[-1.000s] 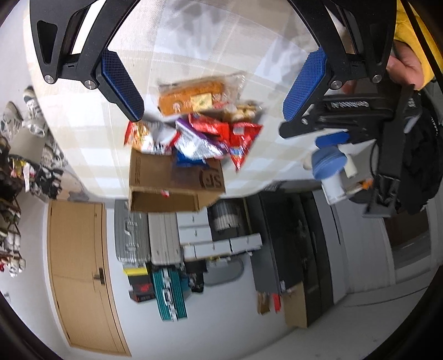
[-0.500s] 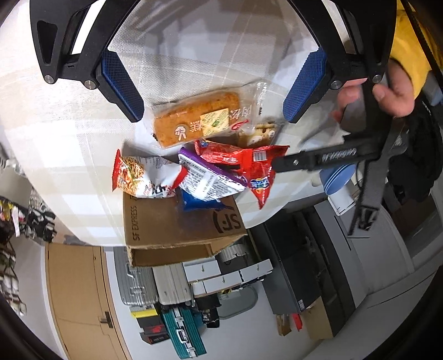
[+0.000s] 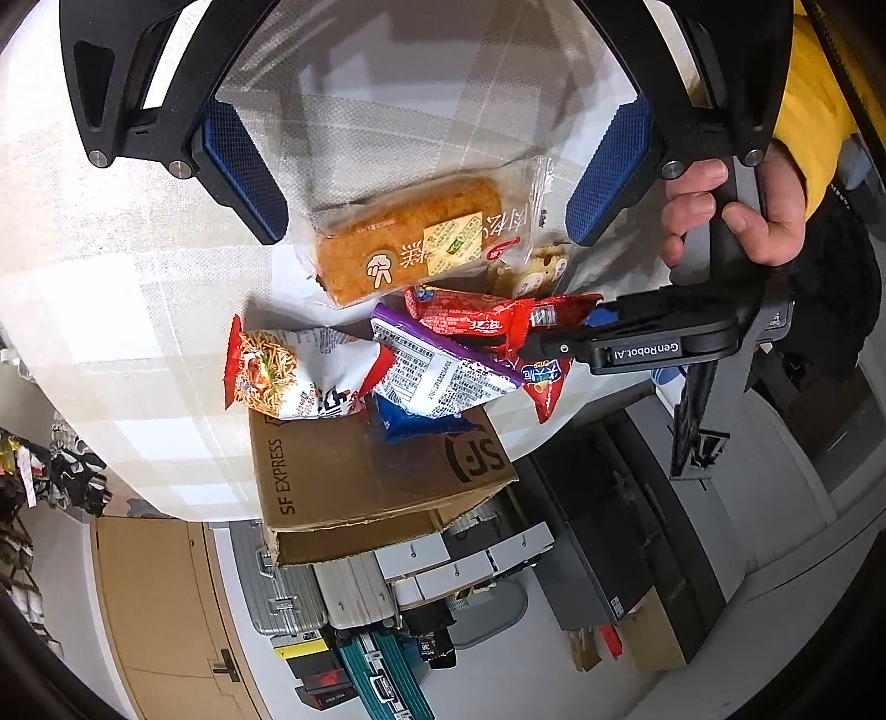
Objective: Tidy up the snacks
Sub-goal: 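Grasp the red chip bag with the left gripper, then grasp the wrapped orange cake with the right gripper while the left holds the chip bag, then carry the chip bag and cake into the box and open both grippers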
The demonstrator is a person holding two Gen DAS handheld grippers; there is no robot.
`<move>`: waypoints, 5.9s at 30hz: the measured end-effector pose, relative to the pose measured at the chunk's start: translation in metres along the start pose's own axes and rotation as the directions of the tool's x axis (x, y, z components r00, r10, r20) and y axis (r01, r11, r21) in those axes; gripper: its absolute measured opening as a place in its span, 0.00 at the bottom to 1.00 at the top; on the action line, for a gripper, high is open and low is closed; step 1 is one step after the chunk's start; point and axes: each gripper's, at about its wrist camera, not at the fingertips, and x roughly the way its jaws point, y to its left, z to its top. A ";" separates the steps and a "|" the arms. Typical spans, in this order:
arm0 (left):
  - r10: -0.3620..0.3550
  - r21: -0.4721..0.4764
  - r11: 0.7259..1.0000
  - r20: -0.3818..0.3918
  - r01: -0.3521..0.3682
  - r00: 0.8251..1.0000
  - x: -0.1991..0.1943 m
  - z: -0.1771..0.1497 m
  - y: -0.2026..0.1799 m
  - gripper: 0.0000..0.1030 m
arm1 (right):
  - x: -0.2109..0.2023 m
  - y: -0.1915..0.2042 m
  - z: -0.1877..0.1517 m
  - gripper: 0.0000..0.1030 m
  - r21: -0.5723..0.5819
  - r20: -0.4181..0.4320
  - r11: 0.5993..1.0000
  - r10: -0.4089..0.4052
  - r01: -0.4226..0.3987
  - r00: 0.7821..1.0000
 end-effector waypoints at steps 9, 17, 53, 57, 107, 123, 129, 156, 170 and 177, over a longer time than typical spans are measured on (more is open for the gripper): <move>-0.006 -0.009 1.000 0.038 0.006 0.999 -0.018 -0.007 0.007 0.36 | -0.009 0.009 -0.001 0.99 -0.014 0.015 1.000 -0.004 0.004 1.000; -0.005 -0.030 1.000 0.081 0.007 0.997 -0.059 -0.032 0.022 0.36 | -0.012 0.015 -0.003 0.99 0.000 0.001 1.000 -0.017 0.017 1.000; -0.045 -0.042 0.998 0.055 0.047 0.997 -0.097 -0.072 0.052 0.36 | 0.049 -0.011 0.023 0.45 0.193 -0.189 0.978 -0.043 0.080 0.981; -0.039 -0.035 0.999 0.052 0.041 0.998 -0.099 -0.073 0.047 0.36 | 0.033 -0.019 0.014 0.43 0.214 -0.168 0.976 -0.016 0.053 0.986; -0.019 0.225 0.974 0.213 -0.031 0.977 -0.175 0.033 -0.068 0.37 | -0.067 0.015 0.136 0.43 0.066 0.110 0.984 0.160 -0.168 0.981; -0.019 0.266 0.963 0.239 -0.047 0.971 -0.123 0.168 -0.100 0.37 | -0.005 -0.029 0.223 0.43 0.111 0.064 0.983 0.138 -0.144 0.988; 0.003 0.312 0.948 0.185 -0.061 0.983 -0.069 0.204 -0.124 0.37 | 0.025 -0.042 0.254 0.43 0.090 0.037 0.992 0.084 -0.087 0.996; 0.105 0.360 0.927 0.010 -0.101 0.994 0.094 0.218 -0.137 0.37 | 0.118 -0.088 0.240 0.43 0.078 -0.121 0.996 -0.025 0.034 0.992; 0.101 0.347 0.932 0.019 -0.101 0.995 0.069 0.200 -0.119 0.51 | 0.094 -0.075 0.245 0.43 0.046 -0.068 0.998 -0.047 0.051 0.997; 0.085 0.355 0.930 0.051 -0.098 0.995 0.028 0.176 -0.120 0.51 | 0.066 -0.050 0.244 0.43 0.014 -0.045 0.999 -0.051 0.051 0.998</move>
